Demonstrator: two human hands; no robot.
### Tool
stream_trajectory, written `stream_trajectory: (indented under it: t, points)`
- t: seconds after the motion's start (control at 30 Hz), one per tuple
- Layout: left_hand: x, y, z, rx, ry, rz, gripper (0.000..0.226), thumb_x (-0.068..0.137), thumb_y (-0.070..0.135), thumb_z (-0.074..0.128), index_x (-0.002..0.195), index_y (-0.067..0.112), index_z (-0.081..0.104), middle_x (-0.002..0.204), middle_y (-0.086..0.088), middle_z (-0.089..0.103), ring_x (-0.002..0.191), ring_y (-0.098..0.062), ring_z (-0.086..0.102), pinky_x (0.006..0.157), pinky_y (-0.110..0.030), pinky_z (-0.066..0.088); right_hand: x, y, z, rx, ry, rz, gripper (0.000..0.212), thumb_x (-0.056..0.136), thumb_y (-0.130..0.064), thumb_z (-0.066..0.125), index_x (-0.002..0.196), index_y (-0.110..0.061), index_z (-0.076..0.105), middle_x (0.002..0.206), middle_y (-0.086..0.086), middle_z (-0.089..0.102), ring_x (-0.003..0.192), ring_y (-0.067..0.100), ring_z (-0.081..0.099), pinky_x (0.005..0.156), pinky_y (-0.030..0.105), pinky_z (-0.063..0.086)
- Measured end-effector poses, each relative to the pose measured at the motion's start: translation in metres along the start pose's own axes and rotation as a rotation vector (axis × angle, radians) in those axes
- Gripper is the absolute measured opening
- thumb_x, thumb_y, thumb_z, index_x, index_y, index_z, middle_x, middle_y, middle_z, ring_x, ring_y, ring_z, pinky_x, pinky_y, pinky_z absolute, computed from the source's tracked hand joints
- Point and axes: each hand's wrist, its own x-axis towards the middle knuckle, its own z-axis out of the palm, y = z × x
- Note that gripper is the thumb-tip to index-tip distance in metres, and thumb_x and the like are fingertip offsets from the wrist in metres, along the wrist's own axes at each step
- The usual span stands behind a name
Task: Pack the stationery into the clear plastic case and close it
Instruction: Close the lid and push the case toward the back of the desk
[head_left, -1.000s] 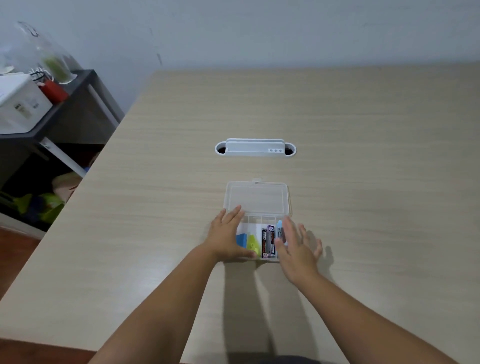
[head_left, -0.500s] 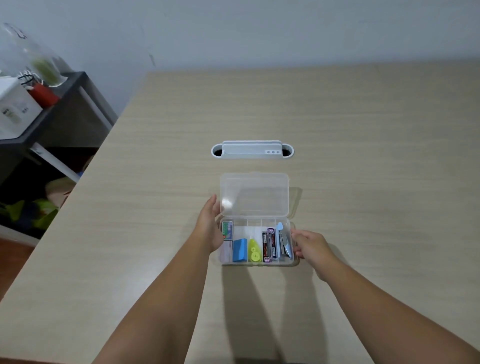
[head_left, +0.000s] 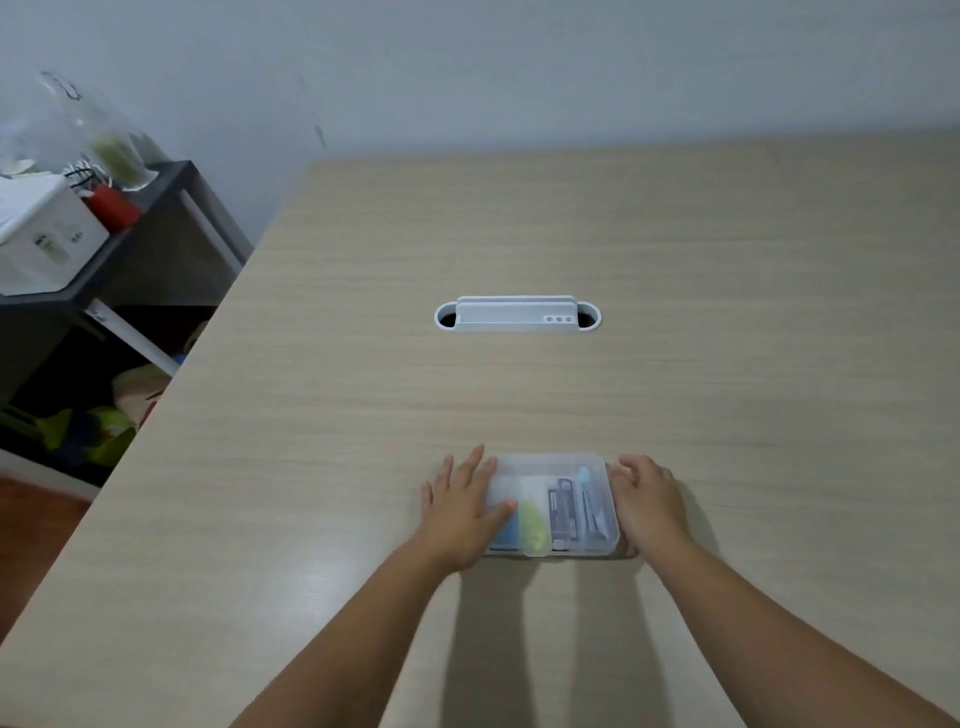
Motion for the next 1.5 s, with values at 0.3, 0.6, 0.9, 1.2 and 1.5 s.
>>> stream_trajectory:
  t: [0.3, 0.6, 0.9, 1.2, 1.5]
  points:
    - [-0.005, 0.002, 0.046, 0.196, 0.235, 0.029, 0.085, 0.079, 0.067, -0.018, 0.153, 0.026, -0.006, 0.158, 0.011, -0.019, 0.146, -0.018, -0.021, 0.118, -0.048, -0.009, -0.023, 0.031, 0.036, -0.694, -0.043, -0.612, 0.057, 0.092, -0.051, 0.025, 0.146, -0.034, 0.024, 0.158, -0.008, 0.024, 0.142, 0.015, 0.01, 0.112, 0.041, 0.009]
    - [-0.015, -0.014, 0.036, 0.295, 0.077, 0.26, 0.07, 0.094, 0.064, 0.011, 0.151, 0.032, -0.015, 0.158, 0.016, -0.024, 0.143, -0.008, -0.03, 0.118, -0.044, -0.018, -0.006, 0.042, 0.01, -0.745, -0.183, -0.802, 0.078, 0.083, -0.074, 0.03, 0.15, -0.035, 0.016, 0.16, -0.005, 0.012, 0.147, 0.019, 0.011, 0.114, 0.041, 0.013]
    - [0.017, -0.02, 0.023, 0.353, 0.07, 0.263, 0.063, 0.096, 0.056, 0.006, 0.151, 0.031, -0.009, 0.159, 0.009, -0.019, 0.146, -0.018, -0.021, 0.117, -0.044, -0.009, 0.017, 0.022, 0.013, -0.725, -0.172, -0.786, 0.075, 0.089, -0.065, 0.029, 0.147, -0.017, 0.032, 0.155, 0.011, 0.03, 0.144, 0.03, 0.021, 0.119, 0.043, 0.021]
    - [0.117, 0.014, -0.022, 0.424, 0.034, 0.091, 0.057, 0.104, 0.017, 0.025, 0.153, 0.012, -0.005, 0.162, -0.01, -0.011, 0.15, -0.03, -0.005, 0.12, -0.04, 0.004, 0.079, -0.072, 0.024, -0.747, -0.225, -0.593, 0.058, 0.095, -0.038, 0.048, 0.142, -0.005, 0.039, 0.156, 0.018, 0.026, 0.143, 0.031, 0.028, 0.115, 0.04, 0.027]
    - [0.176, 0.031, -0.062, 0.494, -0.067, -0.03, 0.07, 0.097, 0.003, 0.03, 0.152, 0.013, -0.011, 0.161, -0.007, -0.018, 0.149, -0.028, -0.01, 0.122, -0.042, 0.003, 0.127, -0.126, 0.04, -0.902, -0.256, -0.445, 0.051, 0.1, -0.015, 0.033, 0.148, -0.004, 0.018, 0.16, 0.017, 0.009, 0.145, 0.033, 0.016, 0.112, 0.045, 0.028]
